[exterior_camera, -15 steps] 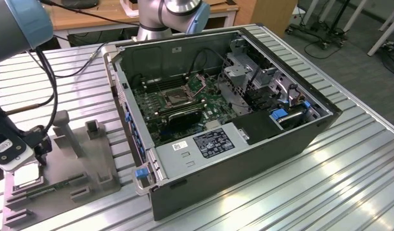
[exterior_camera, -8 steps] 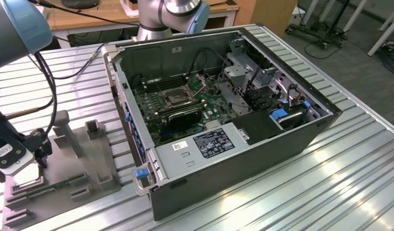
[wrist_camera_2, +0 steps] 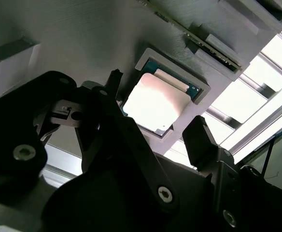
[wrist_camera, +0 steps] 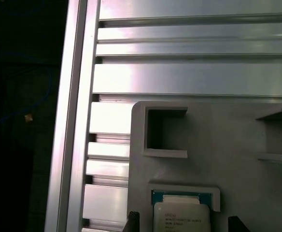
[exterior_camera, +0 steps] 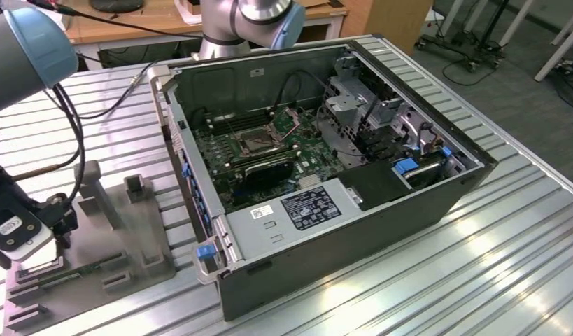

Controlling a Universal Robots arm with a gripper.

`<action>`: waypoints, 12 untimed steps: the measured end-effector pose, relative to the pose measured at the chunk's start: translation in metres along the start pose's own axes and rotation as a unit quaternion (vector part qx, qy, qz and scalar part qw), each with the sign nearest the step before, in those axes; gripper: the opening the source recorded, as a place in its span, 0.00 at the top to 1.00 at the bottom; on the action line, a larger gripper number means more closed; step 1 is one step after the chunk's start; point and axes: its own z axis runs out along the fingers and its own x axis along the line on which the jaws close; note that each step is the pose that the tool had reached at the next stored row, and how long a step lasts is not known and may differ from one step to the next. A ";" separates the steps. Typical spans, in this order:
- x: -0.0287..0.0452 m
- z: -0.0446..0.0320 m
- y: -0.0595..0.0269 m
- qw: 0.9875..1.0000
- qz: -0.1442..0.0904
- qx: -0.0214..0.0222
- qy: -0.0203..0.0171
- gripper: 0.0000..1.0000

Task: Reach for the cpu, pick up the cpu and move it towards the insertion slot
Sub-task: 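Pick up the cpu and move it towards the insertion slot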

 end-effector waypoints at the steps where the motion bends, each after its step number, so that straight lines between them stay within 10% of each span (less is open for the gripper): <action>1: 0.0000 0.0015 -0.0001 1.000 0.000 0.000 0.000 0.22; 12: 0.0000 0.0045 0.0009 1.000 0.002 0.000 0.000 0.30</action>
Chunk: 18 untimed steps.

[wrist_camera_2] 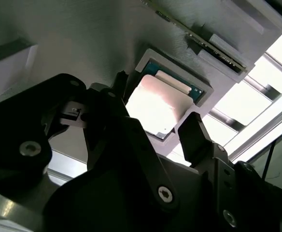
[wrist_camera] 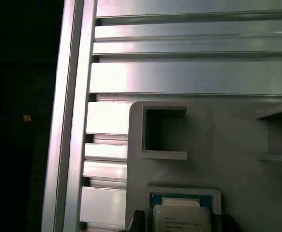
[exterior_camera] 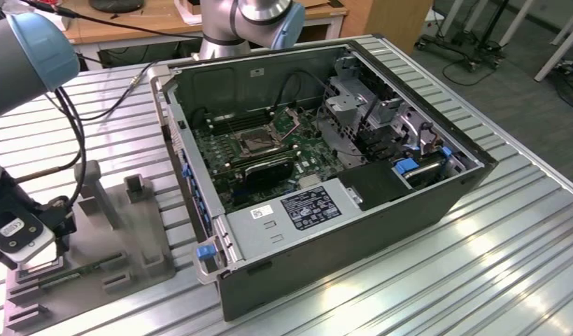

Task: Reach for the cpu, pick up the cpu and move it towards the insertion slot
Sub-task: 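Pick up the cpu and move it towards the insertion slot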

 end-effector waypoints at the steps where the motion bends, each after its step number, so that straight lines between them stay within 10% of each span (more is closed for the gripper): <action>1: 0.0000 0.0002 0.0003 1.000 0.002 0.000 0.000 0.30; 18: 0.0010 0.0018 0.0001 1.000 0.016 0.000 -0.001 0.40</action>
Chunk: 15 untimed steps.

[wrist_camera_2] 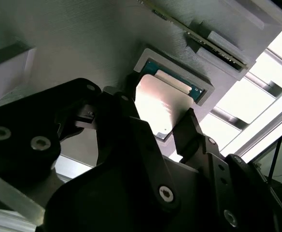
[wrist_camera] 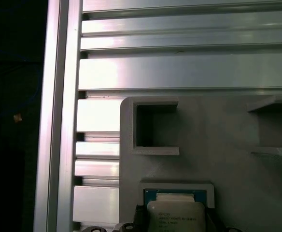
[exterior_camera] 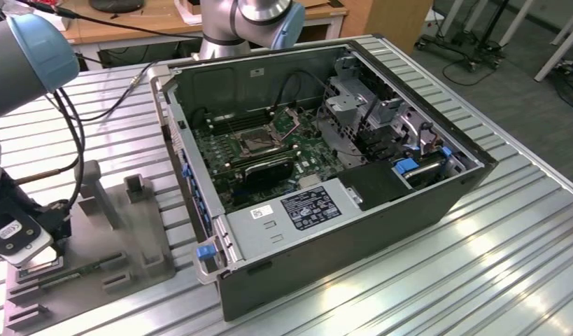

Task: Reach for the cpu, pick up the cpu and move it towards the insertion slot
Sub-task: 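Pick up the cpu and move it towards the insertion slot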

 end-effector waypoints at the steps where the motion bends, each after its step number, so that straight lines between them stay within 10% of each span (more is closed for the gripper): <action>1: 0.0000 0.0000 0.0000 1.000 0.000 0.000 0.000 0.46; 15: 0.0000 -0.0046 0.0002 1.000 0.000 0.000 0.000 0.46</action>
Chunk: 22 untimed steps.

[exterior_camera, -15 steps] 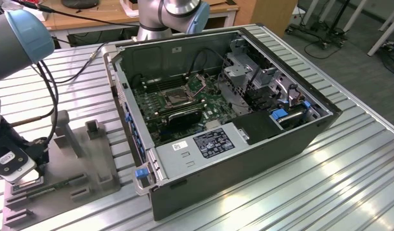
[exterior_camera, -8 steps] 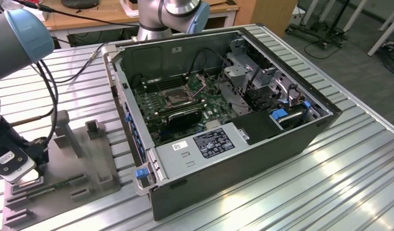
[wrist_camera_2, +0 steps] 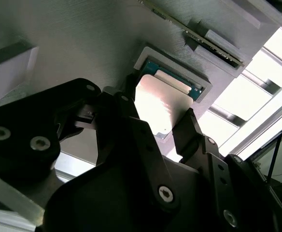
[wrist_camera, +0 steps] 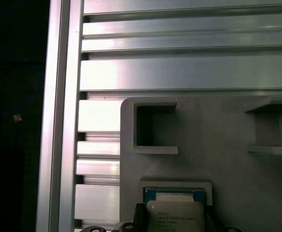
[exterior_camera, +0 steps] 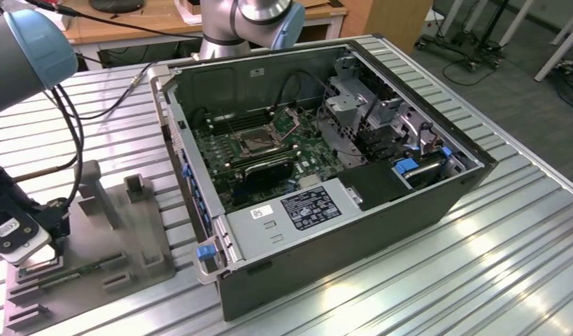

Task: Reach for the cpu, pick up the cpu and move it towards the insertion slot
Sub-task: 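Pick up the cpu and move it towards the insertion slot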

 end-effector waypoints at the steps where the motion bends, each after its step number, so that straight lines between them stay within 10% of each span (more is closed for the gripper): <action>1: 0.0000 -0.0001 0.0000 1.000 0.000 0.000 0.000 0.46; 22: -0.0002 -0.0085 0.0004 1.000 0.000 0.000 0.000 0.46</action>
